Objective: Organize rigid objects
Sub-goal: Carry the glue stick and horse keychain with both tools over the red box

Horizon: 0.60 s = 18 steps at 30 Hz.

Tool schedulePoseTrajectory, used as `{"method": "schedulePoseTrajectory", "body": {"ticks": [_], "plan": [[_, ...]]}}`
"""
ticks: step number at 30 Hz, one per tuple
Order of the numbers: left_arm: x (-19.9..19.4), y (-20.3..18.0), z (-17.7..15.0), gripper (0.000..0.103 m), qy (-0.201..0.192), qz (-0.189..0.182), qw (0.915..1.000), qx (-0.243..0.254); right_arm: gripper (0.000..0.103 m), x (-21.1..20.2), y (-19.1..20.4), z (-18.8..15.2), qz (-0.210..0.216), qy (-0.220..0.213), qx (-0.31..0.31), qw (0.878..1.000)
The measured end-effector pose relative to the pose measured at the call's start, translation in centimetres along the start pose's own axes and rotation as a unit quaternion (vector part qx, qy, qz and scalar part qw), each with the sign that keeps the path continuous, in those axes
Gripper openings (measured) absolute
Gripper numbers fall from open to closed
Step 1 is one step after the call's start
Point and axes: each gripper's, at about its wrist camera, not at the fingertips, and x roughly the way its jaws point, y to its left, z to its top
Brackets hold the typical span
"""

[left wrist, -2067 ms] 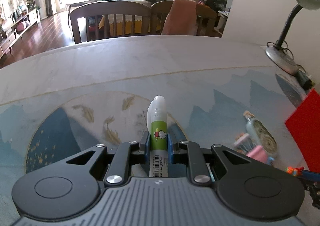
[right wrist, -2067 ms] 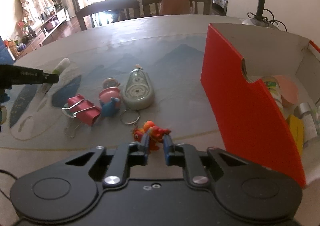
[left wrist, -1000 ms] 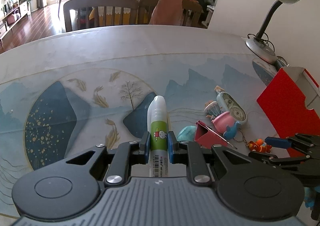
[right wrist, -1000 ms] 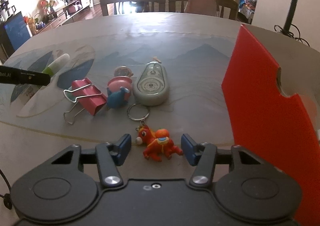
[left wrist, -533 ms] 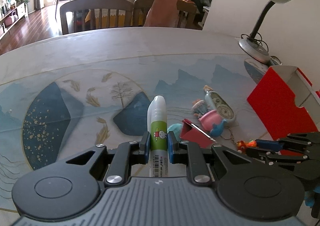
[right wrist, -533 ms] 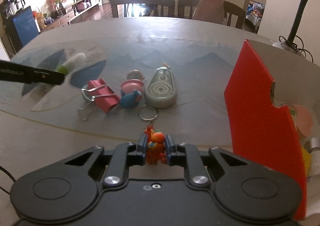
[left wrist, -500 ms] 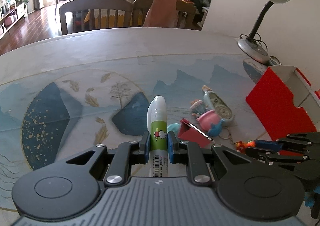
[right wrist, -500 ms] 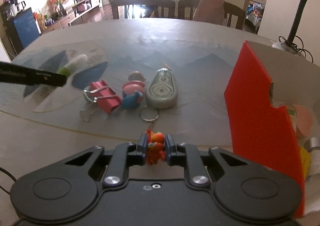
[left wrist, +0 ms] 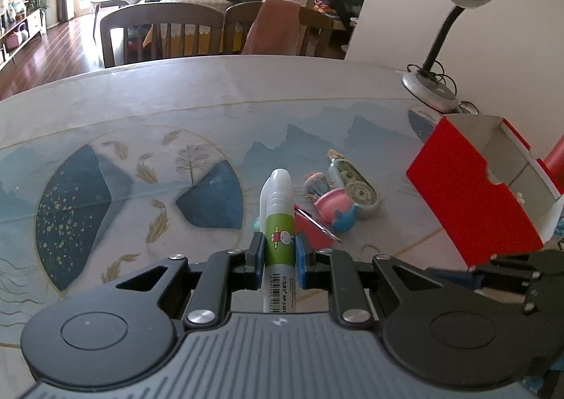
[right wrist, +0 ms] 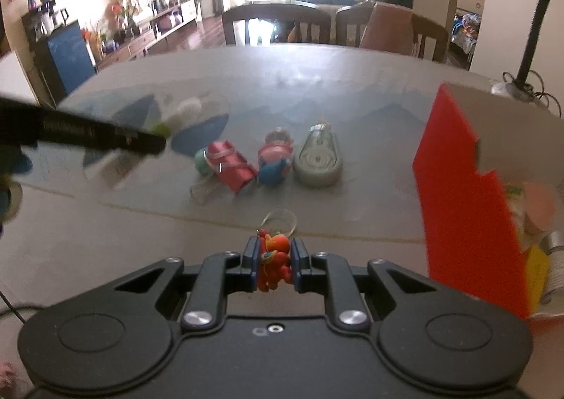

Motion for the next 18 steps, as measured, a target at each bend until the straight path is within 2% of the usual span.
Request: {"method": "schedulePoseTrajectory", "body": {"ticks": [8,18], "plan": [[-1.7,-2.6,0.8,0.017,0.008,-0.032,0.9994,0.015,0.016,-4.5,-2.5,2.2,0.001,-0.018,0.033,0.999],[-4.1,-7.4,2.9,0.017,-0.013,-0.063,0.9966,0.051,0.016,-9.9,-7.3,4.2,-0.012,-0.068,0.057,0.996]]}}
